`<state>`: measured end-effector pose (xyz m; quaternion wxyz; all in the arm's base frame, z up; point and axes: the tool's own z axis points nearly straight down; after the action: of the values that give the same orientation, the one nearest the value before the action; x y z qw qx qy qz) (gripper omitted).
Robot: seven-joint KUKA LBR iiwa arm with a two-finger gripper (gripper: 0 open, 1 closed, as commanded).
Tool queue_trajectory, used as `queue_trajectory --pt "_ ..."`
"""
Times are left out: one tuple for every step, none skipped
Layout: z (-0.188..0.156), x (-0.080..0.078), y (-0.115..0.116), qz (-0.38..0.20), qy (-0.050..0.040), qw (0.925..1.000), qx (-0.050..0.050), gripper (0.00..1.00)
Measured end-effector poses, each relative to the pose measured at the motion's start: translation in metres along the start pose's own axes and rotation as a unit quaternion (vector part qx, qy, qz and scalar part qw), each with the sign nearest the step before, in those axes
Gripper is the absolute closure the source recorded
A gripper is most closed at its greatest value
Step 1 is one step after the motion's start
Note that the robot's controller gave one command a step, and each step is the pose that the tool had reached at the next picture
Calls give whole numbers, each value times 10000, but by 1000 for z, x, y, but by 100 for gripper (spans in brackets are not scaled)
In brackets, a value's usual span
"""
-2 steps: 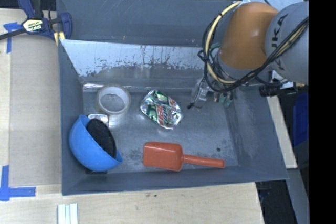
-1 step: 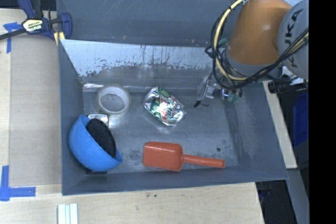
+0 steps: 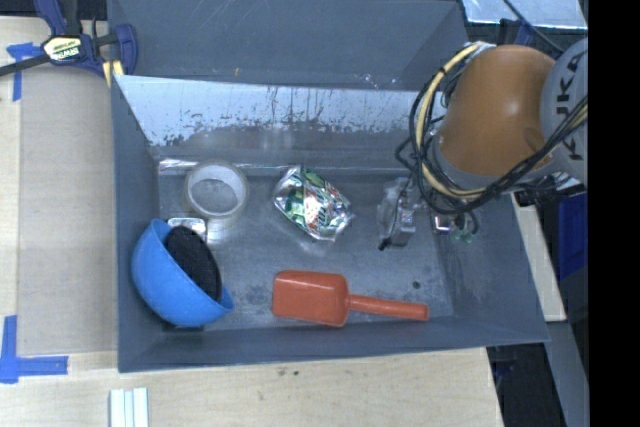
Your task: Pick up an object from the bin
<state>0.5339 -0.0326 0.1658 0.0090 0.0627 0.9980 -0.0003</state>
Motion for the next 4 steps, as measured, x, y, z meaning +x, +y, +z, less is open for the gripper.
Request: queue_trajectory --pt "14 -20 41 769 -30 9970 -11 100" --pt "17 -17 38 676 -45 9977 -1 100" --pt "0 -46 49 -586 -75 9983 1 100" --pt "76 -38 54 573 -181 9982 -79 100"
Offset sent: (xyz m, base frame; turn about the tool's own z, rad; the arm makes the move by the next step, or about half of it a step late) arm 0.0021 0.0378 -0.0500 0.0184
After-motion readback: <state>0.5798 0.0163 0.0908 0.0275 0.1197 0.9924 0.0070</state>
